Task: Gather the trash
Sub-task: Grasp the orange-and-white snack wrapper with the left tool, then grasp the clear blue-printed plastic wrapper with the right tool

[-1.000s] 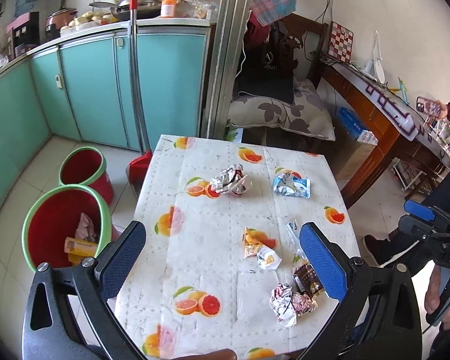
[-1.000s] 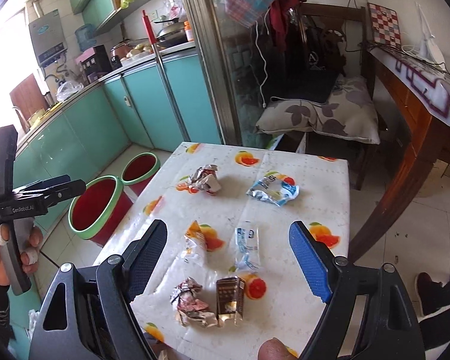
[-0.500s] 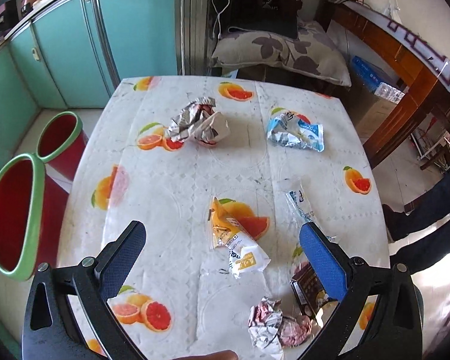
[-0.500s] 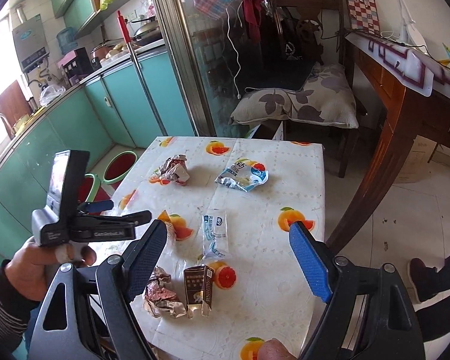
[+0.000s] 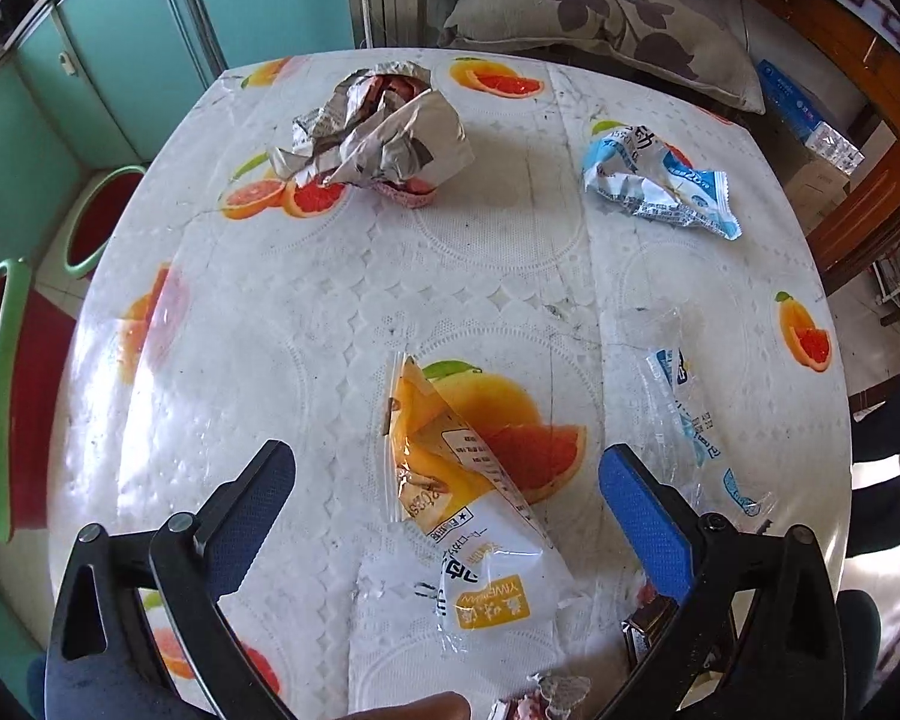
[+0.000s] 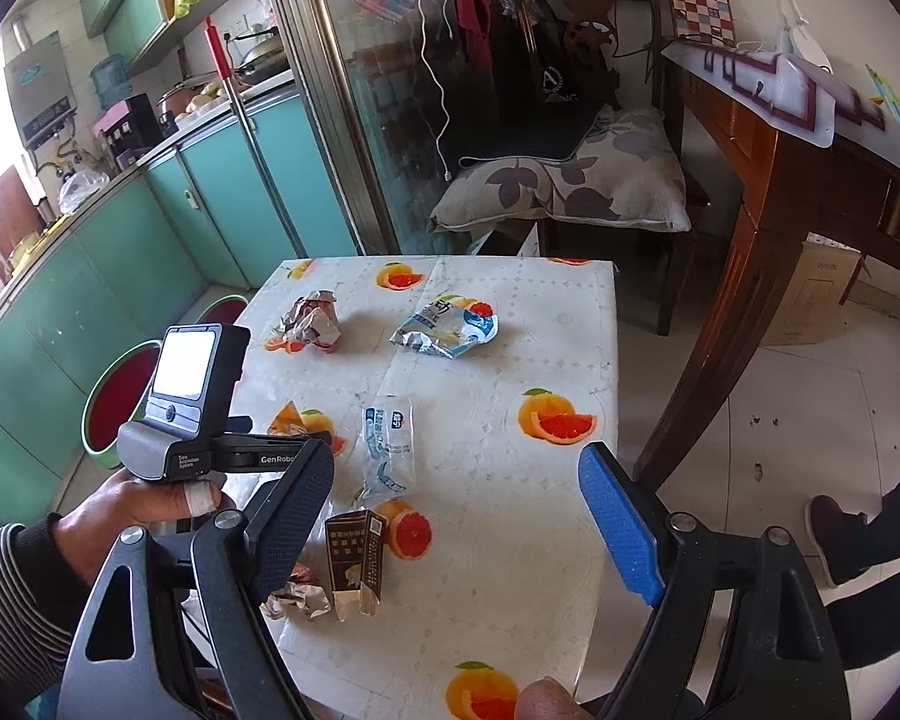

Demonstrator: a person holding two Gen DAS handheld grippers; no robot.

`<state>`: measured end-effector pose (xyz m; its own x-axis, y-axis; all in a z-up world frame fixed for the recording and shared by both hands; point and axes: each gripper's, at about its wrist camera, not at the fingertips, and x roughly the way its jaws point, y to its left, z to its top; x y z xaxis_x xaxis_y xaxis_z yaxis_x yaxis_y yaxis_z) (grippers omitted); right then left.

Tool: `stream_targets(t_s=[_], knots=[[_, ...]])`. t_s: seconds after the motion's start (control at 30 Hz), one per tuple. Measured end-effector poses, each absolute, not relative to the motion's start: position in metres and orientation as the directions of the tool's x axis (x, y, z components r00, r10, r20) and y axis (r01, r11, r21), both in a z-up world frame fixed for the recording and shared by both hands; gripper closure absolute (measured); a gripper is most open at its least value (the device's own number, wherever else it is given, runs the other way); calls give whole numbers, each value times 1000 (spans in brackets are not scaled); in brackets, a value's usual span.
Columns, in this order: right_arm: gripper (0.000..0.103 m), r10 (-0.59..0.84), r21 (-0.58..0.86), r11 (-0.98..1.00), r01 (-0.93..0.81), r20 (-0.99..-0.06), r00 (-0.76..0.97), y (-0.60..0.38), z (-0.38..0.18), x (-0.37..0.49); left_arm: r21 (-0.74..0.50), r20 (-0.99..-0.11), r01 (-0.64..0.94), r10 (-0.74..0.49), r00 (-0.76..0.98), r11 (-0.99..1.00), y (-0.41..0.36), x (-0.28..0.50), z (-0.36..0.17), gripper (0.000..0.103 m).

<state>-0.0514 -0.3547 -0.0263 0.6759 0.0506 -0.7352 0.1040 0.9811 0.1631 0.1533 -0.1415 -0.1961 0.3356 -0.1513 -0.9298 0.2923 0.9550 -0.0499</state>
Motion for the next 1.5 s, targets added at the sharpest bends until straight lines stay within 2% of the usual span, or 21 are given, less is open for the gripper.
stream_targets(t_s=[0.17, 0.2, 0.3, 0.37, 0.47, 0.67, 1.07, 1.5], knots=[[19, 48, 158, 982, 103, -740, 671, -353, -32, -51, -37, -946, 288, -126, 298, 957, -143, 153, -209, 24], [19, 49, 159, 982, 103, -741, 670, -353, -33, -50, -27, -945, 291, -120, 305, 956, -144, 152, -209, 24], [19, 49, 156, 982, 102, -745, 665, -351, -36, -49, -23, -941, 299, -122, 316, 954, -144, 150, -208, 34], [19, 51, 156, 983, 101, -750, 659, -349, -39, -47, -28, -938, 298, -128, 322, 954, -143, 149, -204, 56], [19, 50, 151, 984, 99, -755, 654, -346, -43, -44, -33, -937, 304, -135, 322, 952, -144, 152, -201, 70], [19, 51, 146, 985, 93, -760, 648, -340, -46, -35, -36, -921, 309, -151, 358, 950, -137, 155, -186, 76], [19, 88, 121, 993, 15, -794, 601, -296, -64, 6, -16, -835, 278, -166, 524, 960, -84, 146, -117, 76], [19, 26, 34, 999, 10, -888, 459, -254, -136, 78, -41, -771, 215, -168, 614, 976, -4, 124, -74, 76]])
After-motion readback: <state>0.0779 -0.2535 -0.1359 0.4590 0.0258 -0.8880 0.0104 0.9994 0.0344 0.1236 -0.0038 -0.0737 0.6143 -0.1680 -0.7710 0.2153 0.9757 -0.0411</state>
